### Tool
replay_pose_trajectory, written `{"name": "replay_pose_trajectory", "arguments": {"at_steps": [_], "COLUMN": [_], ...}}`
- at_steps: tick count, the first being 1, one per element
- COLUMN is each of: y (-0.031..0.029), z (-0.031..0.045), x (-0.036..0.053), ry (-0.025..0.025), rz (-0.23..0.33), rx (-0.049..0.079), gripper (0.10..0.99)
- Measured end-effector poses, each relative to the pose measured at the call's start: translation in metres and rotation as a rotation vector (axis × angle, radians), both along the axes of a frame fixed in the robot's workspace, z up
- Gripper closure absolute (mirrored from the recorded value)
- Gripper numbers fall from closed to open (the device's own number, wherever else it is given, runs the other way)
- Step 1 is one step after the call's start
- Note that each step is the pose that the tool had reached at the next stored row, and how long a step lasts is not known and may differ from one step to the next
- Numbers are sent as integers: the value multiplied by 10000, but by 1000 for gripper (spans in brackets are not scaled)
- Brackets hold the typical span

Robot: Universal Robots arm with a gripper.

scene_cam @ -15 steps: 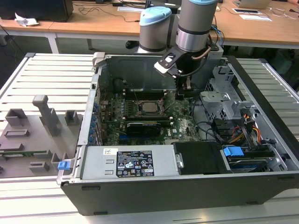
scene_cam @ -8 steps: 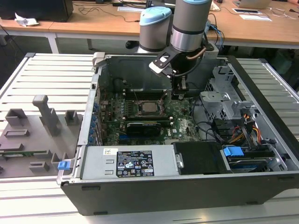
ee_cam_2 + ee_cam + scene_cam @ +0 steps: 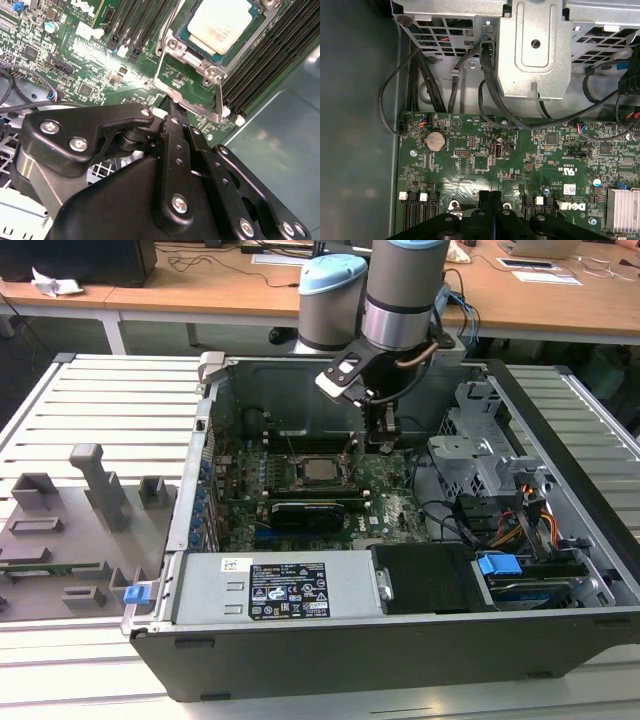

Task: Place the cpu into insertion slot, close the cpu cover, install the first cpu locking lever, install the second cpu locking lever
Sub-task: 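Close the cpu cover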

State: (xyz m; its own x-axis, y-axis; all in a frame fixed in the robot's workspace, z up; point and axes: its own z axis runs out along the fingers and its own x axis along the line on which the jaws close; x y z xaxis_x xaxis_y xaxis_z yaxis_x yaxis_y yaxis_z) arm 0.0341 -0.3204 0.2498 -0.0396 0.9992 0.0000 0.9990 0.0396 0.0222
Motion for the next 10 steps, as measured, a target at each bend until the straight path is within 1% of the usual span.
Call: {"name": "replay_pose_trajectory", "arguments": {"at_steps": [4, 10], "y": [0, 0], "z": [0, -3], "x": [-29, -96], "ry": [0, 0], "rz": [0, -1], "rx": [0, 1], "gripper": [980, 980]}}
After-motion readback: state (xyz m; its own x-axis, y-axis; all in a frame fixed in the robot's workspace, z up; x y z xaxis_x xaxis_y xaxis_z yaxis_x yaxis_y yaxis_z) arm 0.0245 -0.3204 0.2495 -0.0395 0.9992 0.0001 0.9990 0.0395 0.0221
